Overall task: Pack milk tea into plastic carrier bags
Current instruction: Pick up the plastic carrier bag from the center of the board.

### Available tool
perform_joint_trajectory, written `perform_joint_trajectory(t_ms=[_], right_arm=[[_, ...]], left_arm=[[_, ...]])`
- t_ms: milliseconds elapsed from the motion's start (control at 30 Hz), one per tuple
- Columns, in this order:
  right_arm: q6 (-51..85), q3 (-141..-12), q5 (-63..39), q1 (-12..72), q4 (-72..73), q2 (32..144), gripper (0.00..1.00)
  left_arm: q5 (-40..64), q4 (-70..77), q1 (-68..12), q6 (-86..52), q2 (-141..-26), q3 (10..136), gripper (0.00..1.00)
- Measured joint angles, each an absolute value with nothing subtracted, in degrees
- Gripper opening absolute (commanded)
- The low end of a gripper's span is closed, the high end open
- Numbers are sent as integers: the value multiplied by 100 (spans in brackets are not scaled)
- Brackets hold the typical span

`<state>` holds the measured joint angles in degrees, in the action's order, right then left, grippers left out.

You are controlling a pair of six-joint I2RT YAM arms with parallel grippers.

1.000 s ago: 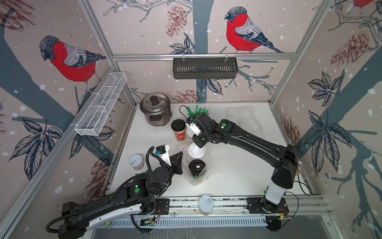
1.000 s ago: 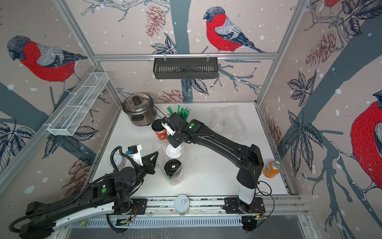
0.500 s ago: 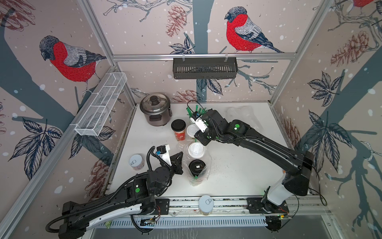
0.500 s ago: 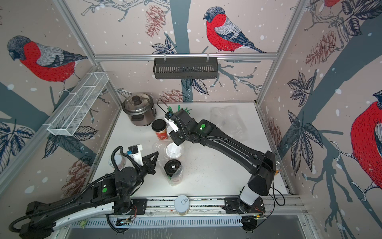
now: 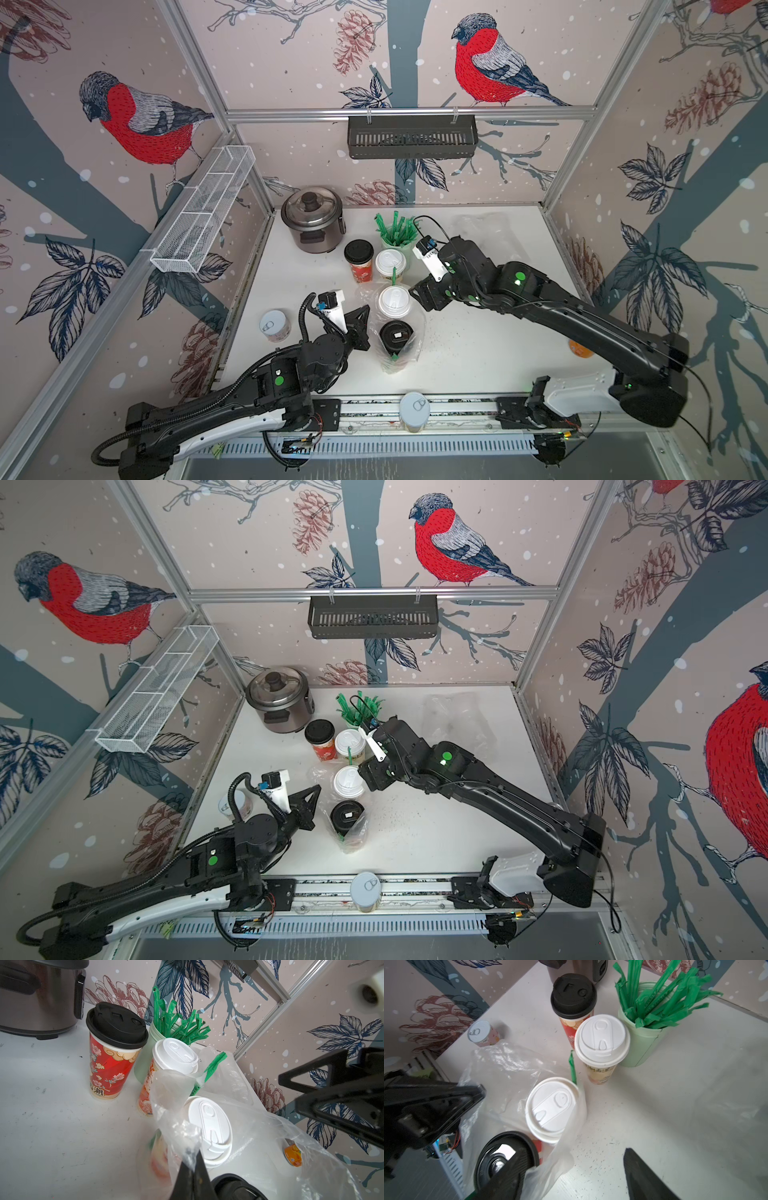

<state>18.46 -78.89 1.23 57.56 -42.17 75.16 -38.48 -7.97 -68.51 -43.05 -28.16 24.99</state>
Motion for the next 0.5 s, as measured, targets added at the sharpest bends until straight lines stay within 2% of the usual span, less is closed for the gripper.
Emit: perform_joint_trajectory(t_ms=[200, 400, 500], right_arm=[[2432, -7129, -71, 5839, -3964, 6956, 75], [2650, -6834, -270, 5859, -3673, 6984, 67], [2696, -6812, -338, 5854, -3586, 7098, 67]], left_arm=[[-3736, -711, -6851, -4305, -2906, 2499, 0], [-3601, -639, -6851, -4305, -3037, 2508, 0], [-3583, -622, -6851, -4305, -3072, 2515, 0]])
